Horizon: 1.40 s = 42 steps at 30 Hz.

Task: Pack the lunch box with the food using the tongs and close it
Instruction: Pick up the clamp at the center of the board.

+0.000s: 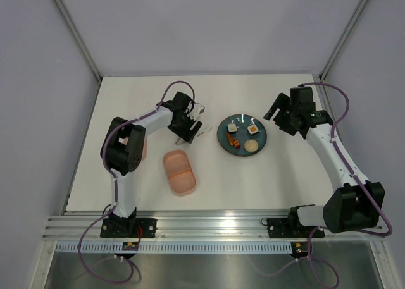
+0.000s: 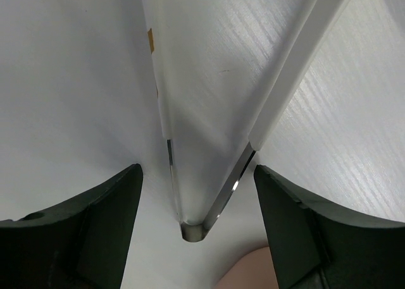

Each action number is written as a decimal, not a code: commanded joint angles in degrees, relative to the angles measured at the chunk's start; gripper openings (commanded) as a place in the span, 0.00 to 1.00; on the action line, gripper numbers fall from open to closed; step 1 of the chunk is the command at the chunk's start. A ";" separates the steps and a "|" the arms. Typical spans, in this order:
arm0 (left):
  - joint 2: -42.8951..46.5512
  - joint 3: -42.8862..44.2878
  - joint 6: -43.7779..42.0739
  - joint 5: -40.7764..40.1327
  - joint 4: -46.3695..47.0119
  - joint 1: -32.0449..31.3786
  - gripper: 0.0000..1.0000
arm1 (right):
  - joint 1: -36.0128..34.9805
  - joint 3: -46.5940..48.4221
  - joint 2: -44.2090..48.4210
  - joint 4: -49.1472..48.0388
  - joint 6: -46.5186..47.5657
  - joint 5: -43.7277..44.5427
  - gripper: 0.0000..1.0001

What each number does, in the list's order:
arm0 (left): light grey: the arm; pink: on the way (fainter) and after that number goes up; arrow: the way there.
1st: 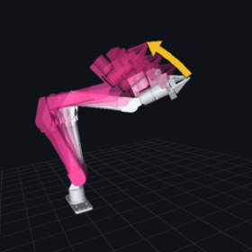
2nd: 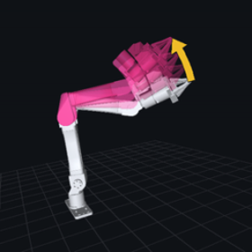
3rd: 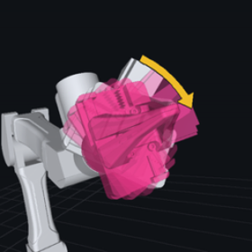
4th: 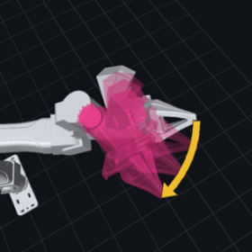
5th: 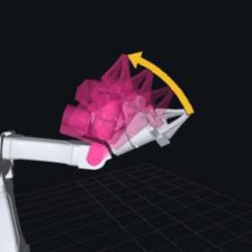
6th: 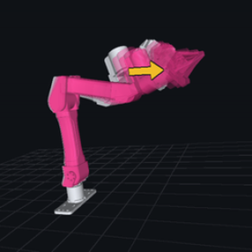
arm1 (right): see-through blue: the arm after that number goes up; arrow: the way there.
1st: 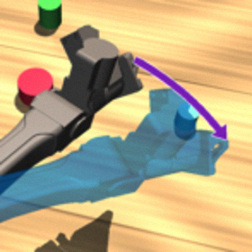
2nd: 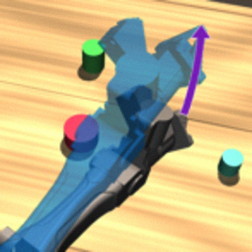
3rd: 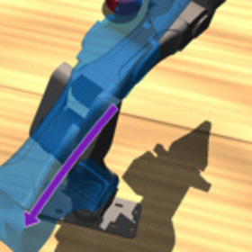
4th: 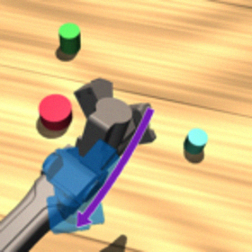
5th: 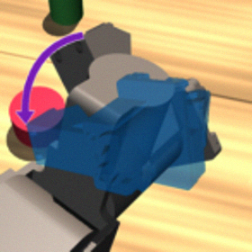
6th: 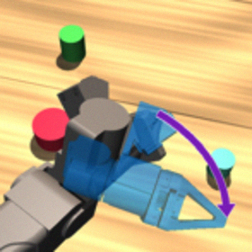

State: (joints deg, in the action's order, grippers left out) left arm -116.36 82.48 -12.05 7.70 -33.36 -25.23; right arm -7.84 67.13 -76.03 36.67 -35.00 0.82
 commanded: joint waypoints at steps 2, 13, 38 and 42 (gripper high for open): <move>-0.80 0.58 -2.62 3.19 0.76 -0.25 0.74 | -0.34 1.07 0.53 -1.33 -0.24 -0.38 0.82; -0.71 0.67 -3.94 4.86 0.23 -0.96 0.67 | -0.34 1.16 0.00 -1.33 -0.24 -0.56 0.82; 3.14 0.23 -2.45 2.66 -0.39 -0.52 0.13 | -0.34 0.54 1.06 -1.60 -0.33 -0.56 0.82; 7.00 0.58 -0.70 2.32 -0.38 -0.34 0.13 | -0.34 0.63 1.32 -1.51 -0.33 -0.38 0.82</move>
State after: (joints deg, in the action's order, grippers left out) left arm -115.74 82.83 -14.31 10.61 -34.30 -25.91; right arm -7.84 67.13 -76.03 36.64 -35.00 0.80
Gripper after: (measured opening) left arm 0.188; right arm 0.818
